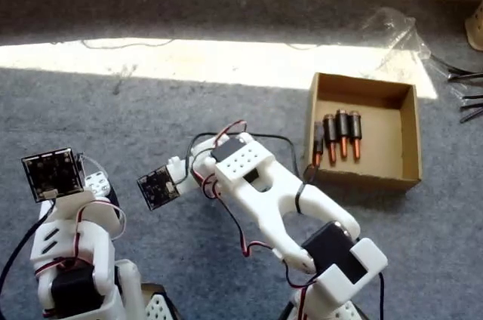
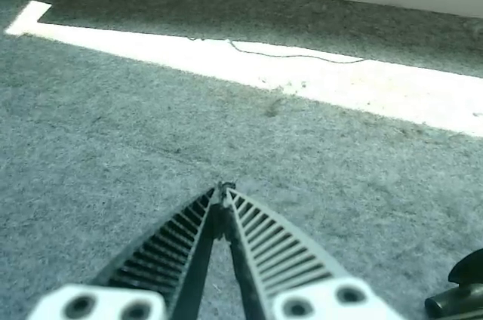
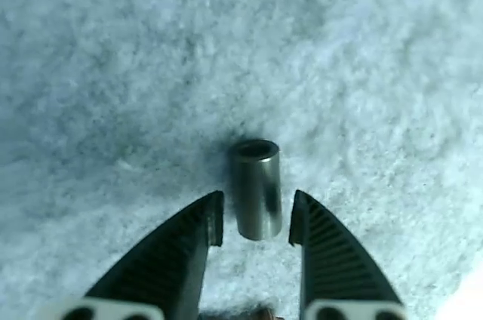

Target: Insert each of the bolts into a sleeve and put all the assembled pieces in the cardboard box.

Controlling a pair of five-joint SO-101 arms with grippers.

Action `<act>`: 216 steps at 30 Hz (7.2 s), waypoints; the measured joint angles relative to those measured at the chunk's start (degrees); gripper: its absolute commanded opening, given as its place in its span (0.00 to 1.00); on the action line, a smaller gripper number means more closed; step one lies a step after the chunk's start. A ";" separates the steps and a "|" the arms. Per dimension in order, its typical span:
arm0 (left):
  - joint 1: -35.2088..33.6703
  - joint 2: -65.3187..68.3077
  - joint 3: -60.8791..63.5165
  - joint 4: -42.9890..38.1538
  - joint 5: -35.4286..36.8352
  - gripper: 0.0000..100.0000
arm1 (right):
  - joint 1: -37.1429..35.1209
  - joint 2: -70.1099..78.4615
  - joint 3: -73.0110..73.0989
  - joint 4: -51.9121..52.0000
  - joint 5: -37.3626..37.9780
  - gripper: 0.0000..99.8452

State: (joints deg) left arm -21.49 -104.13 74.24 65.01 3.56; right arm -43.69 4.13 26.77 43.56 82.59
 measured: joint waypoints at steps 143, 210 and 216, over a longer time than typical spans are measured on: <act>1.49 0.00 0.00 -2.37 -6.24 0.02 | 20.04 -75.25 6.59 38.51 -74.11 0.00; 45.63 100.84 -58.99 -0.44 39.74 0.01 | 40.79 -108.75 54.95 12.22 -80.88 0.00; 47.65 116.04 -72.35 2.90 44.92 0.01 | 40.79 -108.75 54.95 12.22 -80.88 0.00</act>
State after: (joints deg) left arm 26.15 11.91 1.89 67.91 48.48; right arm -2.90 -104.62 81.71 55.78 1.71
